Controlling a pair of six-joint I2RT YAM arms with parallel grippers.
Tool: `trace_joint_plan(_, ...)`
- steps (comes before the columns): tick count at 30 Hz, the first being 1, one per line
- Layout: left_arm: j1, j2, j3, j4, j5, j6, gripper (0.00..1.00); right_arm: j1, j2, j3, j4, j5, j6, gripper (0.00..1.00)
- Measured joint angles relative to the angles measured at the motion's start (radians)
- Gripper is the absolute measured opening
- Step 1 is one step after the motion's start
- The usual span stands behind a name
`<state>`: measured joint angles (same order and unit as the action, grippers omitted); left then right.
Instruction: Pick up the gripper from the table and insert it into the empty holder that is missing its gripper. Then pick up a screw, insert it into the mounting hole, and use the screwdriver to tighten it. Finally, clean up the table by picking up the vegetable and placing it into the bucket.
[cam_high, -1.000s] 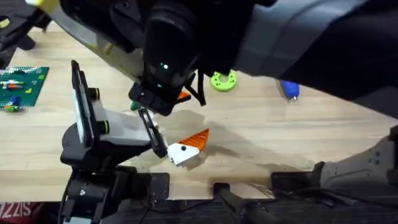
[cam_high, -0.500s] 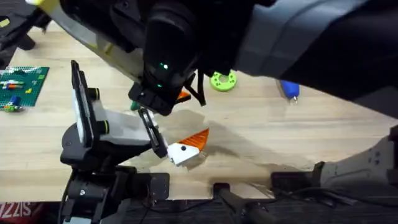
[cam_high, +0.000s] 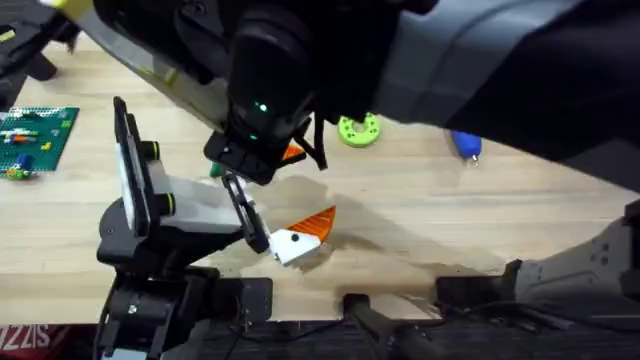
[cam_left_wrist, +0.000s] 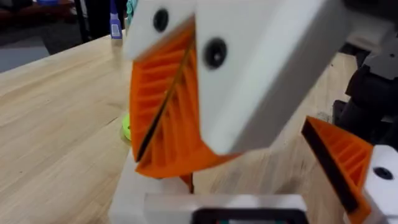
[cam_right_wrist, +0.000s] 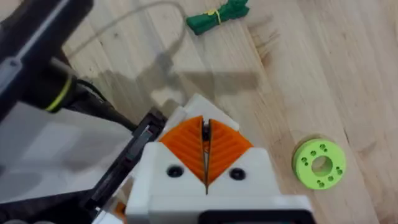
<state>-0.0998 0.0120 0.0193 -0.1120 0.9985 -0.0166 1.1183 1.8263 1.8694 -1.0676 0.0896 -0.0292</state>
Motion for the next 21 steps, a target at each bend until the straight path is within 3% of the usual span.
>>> trace_joint_plan(21, -0.003, 0.0, 0.0, -0.001, 0.009, -0.003, 0.985, -0.002, 0.0, 0.007, -0.039, -0.011, 0.03, 0.008)
